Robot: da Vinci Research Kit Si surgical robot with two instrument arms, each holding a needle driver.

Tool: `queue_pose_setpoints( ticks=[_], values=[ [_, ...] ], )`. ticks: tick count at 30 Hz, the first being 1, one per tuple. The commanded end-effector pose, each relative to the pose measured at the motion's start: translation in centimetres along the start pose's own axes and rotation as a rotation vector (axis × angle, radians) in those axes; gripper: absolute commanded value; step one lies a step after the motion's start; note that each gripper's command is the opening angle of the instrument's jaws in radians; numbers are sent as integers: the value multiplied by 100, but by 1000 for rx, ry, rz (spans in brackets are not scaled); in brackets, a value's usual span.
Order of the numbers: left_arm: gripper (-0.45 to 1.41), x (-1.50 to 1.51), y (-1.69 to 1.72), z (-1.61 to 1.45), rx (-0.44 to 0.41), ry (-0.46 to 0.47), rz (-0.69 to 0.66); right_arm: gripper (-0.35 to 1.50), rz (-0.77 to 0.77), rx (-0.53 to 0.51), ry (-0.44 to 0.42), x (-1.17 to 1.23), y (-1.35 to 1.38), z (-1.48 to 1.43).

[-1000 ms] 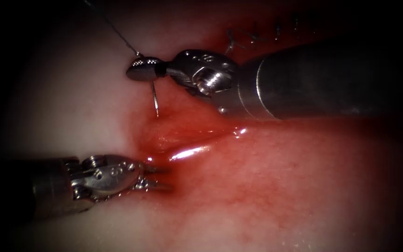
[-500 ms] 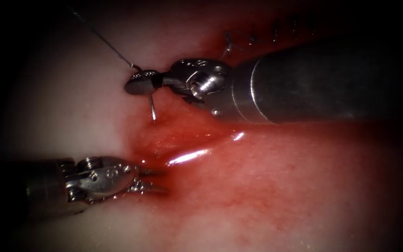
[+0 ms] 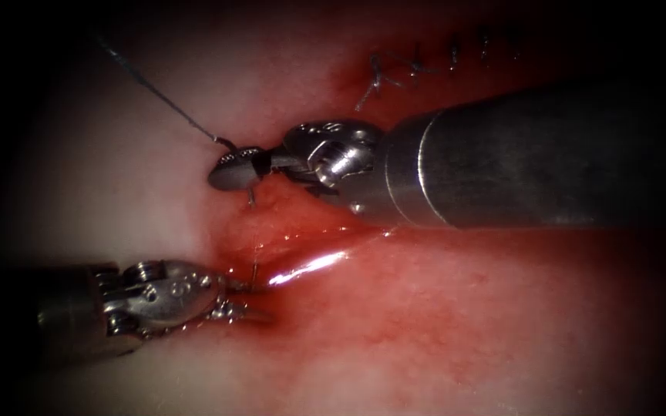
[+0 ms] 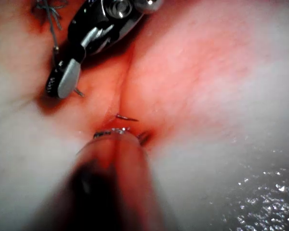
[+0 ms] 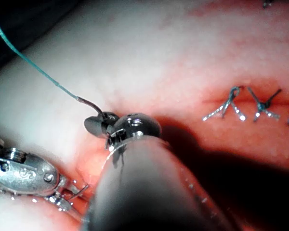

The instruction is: Wound Closure

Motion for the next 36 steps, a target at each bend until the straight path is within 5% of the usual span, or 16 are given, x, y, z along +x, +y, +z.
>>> queue_pose_setpoints(
  ticks=[1,10,13,14,18,26,36],
  values=[
    [31,3,1,8,-3,1,1,-35,5,6,-3,-5,2,9],
    [31,5,1,4,5,-1,-1,-35,-20,58,8,-19,9,15],
    [31,5,1,4,5,-1,-1,59,-147,61,141,-1,14,13],
    [31,5,1,5,5,-1,-2,110,-266,26,204,13,19,14],
    [31,6,2,5,5,-2,-3,145,-512,-93,319,38,28,16],
    [31,6,2,4,5,-2,-3,147,-903,-317,370,71,15,-10],
    [31,7,4,4,5,-2,-4,140,-1007,-340,364,82,-22,-10]
  ],
)
